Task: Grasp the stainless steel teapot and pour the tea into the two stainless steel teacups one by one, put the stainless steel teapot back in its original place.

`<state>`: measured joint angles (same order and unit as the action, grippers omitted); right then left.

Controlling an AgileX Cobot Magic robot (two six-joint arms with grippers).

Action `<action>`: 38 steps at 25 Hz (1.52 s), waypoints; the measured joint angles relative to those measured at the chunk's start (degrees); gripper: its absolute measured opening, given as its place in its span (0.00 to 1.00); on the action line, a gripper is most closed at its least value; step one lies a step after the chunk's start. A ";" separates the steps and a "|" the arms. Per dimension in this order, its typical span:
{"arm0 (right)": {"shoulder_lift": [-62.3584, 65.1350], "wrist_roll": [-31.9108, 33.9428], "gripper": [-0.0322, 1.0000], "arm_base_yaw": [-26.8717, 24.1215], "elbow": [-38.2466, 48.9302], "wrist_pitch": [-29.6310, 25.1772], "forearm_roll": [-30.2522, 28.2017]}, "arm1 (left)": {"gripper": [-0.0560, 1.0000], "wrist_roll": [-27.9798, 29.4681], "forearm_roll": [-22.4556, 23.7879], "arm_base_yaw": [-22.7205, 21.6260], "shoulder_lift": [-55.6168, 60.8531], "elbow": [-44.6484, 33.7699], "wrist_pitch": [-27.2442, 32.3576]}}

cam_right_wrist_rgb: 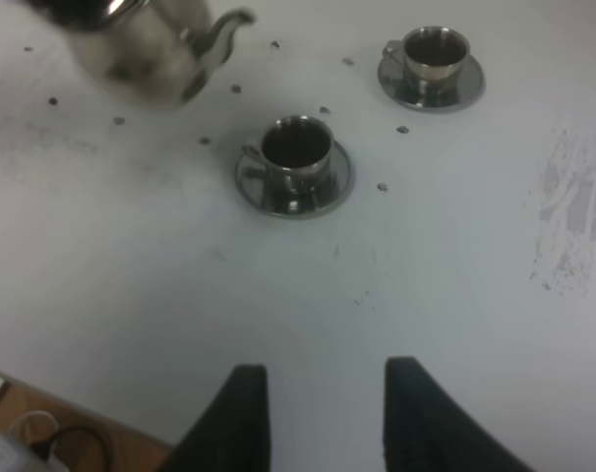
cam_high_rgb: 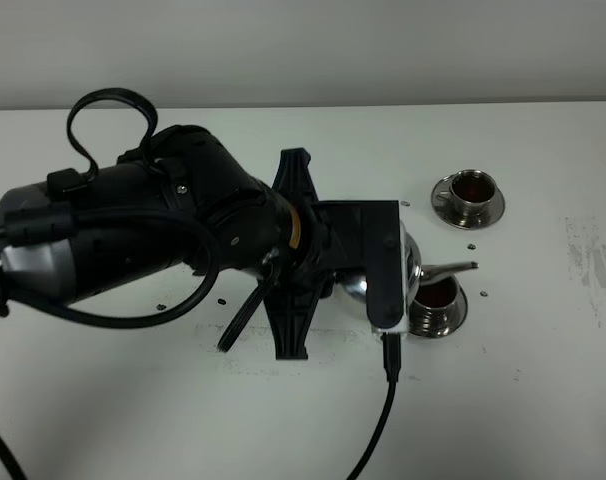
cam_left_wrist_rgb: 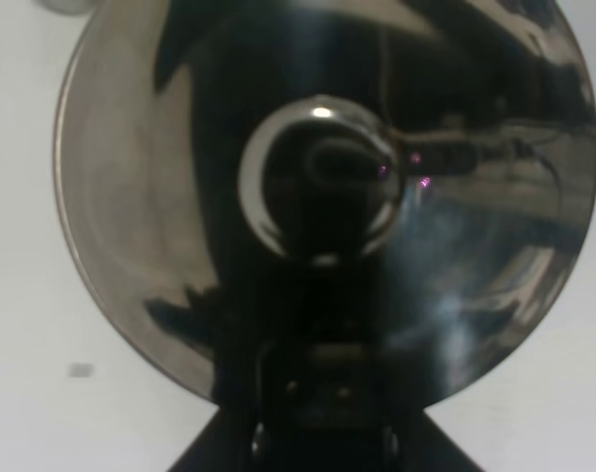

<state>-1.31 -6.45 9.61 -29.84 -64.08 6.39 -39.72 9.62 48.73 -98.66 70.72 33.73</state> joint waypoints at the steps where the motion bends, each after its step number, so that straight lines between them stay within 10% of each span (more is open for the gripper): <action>1: 0.00 0.00 0.32 0.00 0.00 0.00 0.00 | 0.23 0.00 -1.44 0.29 0.44 -1.37 0.05; 30: 0.00 0.00 0.32 0.00 0.00 0.00 0.00 | 0.23 5.04 -6.72 3.74 -3.63 -6.96 -5.89; 38: 0.00 0.00 0.32 0.00 0.00 0.00 0.00 | 0.23 17.17 -1.94 -9.23 4.01 -6.96 -3.91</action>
<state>-1.31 -6.45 9.61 -29.84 -64.08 6.39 -22.55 7.68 39.49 -94.65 63.77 29.82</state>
